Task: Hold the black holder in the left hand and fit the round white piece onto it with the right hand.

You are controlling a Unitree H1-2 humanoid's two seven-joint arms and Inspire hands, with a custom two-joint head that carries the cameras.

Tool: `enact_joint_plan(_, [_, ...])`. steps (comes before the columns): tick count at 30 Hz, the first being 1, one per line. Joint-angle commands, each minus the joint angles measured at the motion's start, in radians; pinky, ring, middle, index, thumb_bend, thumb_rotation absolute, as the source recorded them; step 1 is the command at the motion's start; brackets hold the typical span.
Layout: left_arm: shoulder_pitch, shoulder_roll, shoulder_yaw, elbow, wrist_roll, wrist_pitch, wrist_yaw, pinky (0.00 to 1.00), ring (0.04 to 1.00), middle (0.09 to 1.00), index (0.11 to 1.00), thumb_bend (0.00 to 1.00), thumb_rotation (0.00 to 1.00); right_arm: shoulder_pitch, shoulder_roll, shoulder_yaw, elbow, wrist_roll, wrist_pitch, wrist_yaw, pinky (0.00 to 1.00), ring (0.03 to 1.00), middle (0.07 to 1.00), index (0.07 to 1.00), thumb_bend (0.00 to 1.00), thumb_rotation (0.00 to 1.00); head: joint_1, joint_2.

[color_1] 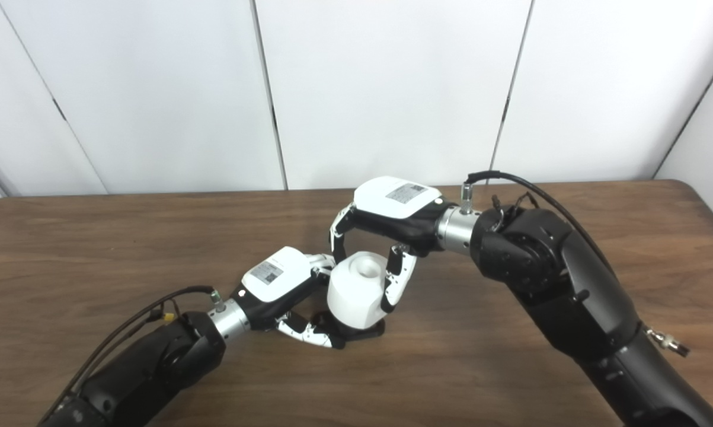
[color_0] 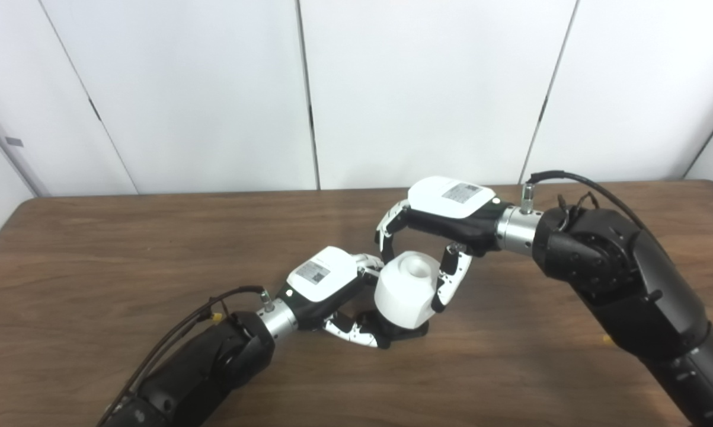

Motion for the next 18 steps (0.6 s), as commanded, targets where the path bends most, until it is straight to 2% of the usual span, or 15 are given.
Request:
enact_joint_plan(1, [0.062, 0.005, -0.056, 0.053, 0.08, 0.05, -0.15, 0.68, 0.828, 0.813, 0.488, 0.52, 0.08, -0.057, 0.009, -0.015, -0.012, 0.003, -0.029, -0.032, 0.76, 0.815, 0.759, 0.479, 0.52, 0.14, 0.001, 0.001])
enact_joint_plan(18, [0.07, 0.005, -0.046, 0.043, 0.076, 0.048, -0.155, 0.67, 0.822, 0.81, 0.487, 0.52, 0.08, -0.058, 0.041, -0.015, 0.025, 0.001, -0.026, -0.041, 0.79, 0.813, 0.764, 0.479, 0.52, 0.14, 0.005, 0.006])
